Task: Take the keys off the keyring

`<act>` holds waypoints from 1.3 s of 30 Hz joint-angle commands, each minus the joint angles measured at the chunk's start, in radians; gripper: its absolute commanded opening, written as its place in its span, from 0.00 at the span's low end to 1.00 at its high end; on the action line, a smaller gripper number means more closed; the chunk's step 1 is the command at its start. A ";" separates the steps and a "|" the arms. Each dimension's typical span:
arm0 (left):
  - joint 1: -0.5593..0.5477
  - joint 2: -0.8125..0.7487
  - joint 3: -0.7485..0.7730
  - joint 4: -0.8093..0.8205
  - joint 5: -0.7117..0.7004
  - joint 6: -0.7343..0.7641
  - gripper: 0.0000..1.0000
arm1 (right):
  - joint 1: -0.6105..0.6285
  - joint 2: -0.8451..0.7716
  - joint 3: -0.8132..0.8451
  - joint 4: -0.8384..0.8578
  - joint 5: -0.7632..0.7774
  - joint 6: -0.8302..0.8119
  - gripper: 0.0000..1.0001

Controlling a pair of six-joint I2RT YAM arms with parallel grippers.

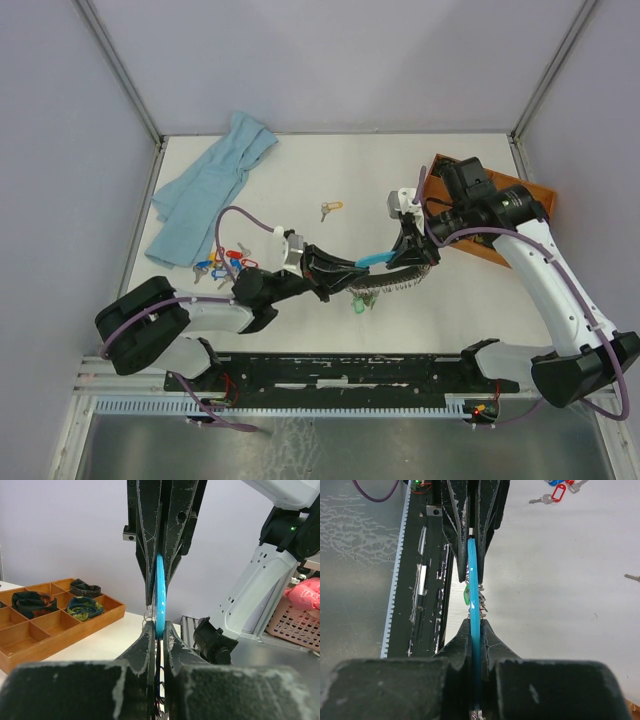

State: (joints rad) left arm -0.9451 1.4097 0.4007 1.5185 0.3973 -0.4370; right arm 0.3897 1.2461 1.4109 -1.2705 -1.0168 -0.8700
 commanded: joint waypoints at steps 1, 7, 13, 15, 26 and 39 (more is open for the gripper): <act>0.018 -0.043 0.037 0.154 -0.056 -0.028 0.12 | -0.006 -0.002 0.033 0.016 -0.014 0.047 0.01; 0.082 -0.241 -0.080 -0.008 -0.080 0.006 0.70 | -0.044 0.047 0.158 -0.058 0.052 0.067 0.00; 0.083 -0.498 -0.149 -0.472 -0.110 0.154 0.78 | -0.049 0.077 0.244 -0.048 0.146 0.174 0.01; 0.083 -0.534 -0.199 -0.474 -0.152 0.144 0.83 | -0.049 0.106 0.295 -0.059 0.184 0.211 0.01; 0.084 -0.357 -0.253 -0.276 -0.162 0.033 0.81 | -0.050 0.100 0.267 0.122 0.143 0.497 0.00; 0.083 0.024 -0.171 0.017 -0.113 0.082 0.72 | -0.049 0.014 0.096 0.276 0.107 0.537 0.01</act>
State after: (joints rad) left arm -0.8642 1.3434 0.2005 1.3136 0.2649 -0.3874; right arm 0.3439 1.3121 1.5127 -1.0943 -0.8600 -0.3599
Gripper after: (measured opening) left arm 0.713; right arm 0.056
